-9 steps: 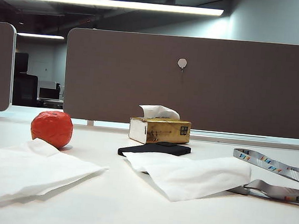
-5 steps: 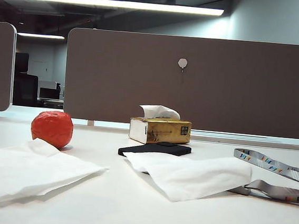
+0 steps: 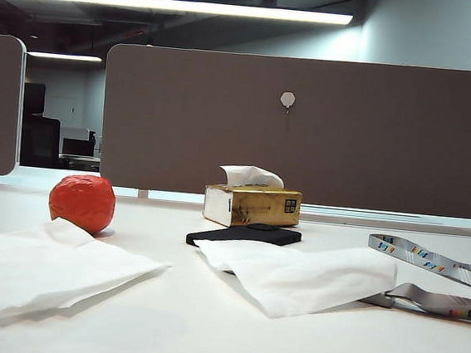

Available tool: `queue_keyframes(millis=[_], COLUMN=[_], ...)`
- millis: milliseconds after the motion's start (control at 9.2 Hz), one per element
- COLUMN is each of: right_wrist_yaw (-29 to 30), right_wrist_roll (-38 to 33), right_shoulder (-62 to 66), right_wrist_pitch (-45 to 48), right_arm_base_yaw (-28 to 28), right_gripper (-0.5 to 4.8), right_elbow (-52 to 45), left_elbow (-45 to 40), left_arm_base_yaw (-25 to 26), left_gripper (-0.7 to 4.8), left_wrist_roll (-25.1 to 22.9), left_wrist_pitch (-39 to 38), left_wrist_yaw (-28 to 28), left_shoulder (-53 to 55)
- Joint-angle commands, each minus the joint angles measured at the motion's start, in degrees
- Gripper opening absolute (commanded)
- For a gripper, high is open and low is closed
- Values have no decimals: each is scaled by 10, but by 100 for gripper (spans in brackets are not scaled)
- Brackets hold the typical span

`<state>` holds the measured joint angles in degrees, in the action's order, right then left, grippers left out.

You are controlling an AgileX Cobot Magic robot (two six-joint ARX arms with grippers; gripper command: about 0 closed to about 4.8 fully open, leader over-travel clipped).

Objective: Pull out a tissue from the tissue box and use it to cover the ID card on the tabletop.

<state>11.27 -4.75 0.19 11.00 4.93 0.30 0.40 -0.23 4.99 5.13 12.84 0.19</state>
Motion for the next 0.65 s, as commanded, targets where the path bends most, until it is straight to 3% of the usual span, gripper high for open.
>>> queue_keyframes(millis=[109,652], right_wrist_yaw=[-43,-43], right_wrist_roll=[47,68], right_shoulder=[0,0], right_wrist_pitch=[8,-9], right_arm_base_yaw=[0,-1], right_gripper=[-5,-5], right_elbow=[-2,-2], left_elbow=[2,2], left_arm_base_yaw=[0,0], left_gripper=[-6,-6], left_wrist_roll=[-1,-2], left_wrist_pitch=[-9,-9], left_wrist_yaw=[0,-3], left_shoulder=[0,0])
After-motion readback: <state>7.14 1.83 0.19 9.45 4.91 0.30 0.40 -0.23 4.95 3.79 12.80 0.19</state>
